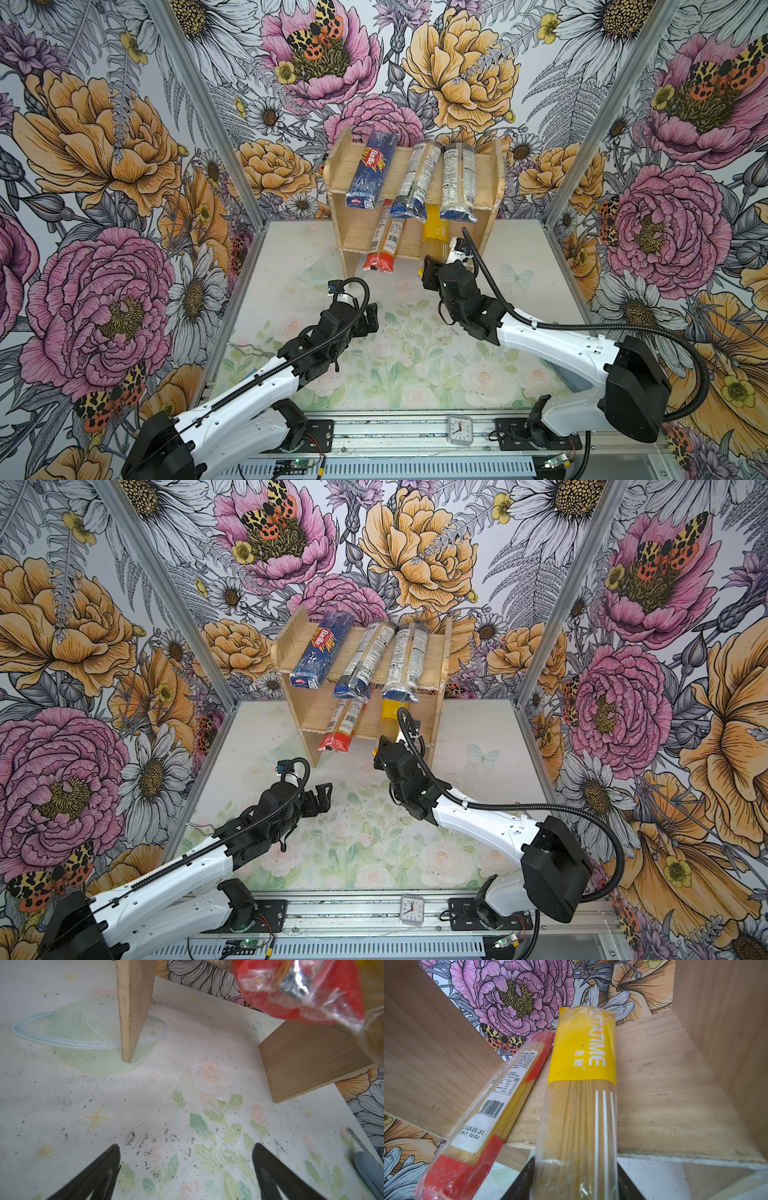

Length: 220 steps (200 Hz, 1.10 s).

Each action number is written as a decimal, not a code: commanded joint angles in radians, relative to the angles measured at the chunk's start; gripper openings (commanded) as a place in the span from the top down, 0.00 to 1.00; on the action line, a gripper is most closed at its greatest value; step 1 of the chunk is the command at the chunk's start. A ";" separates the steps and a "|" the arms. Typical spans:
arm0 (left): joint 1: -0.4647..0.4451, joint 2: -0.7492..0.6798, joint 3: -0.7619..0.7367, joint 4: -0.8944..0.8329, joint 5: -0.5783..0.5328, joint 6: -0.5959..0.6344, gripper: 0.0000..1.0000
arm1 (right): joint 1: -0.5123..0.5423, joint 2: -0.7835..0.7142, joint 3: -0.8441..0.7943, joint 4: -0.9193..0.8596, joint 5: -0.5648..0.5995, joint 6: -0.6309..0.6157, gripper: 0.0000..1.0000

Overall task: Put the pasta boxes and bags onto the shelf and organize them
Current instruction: 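Hold the PASTATIME bag upright inside the lower tier with the right gripper, then lower the PASTATIME bag onto the tier floor and open the right gripper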

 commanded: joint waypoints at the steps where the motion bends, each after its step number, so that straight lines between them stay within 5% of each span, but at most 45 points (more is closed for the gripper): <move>1: 0.008 -0.012 -0.010 -0.010 0.006 0.016 0.01 | -0.005 -0.010 0.009 0.077 0.017 0.001 0.47; 220: 0.008 -0.030 -0.010 -0.018 0.003 0.018 0.01 | -0.005 -0.028 0.001 0.077 0.008 0.002 0.41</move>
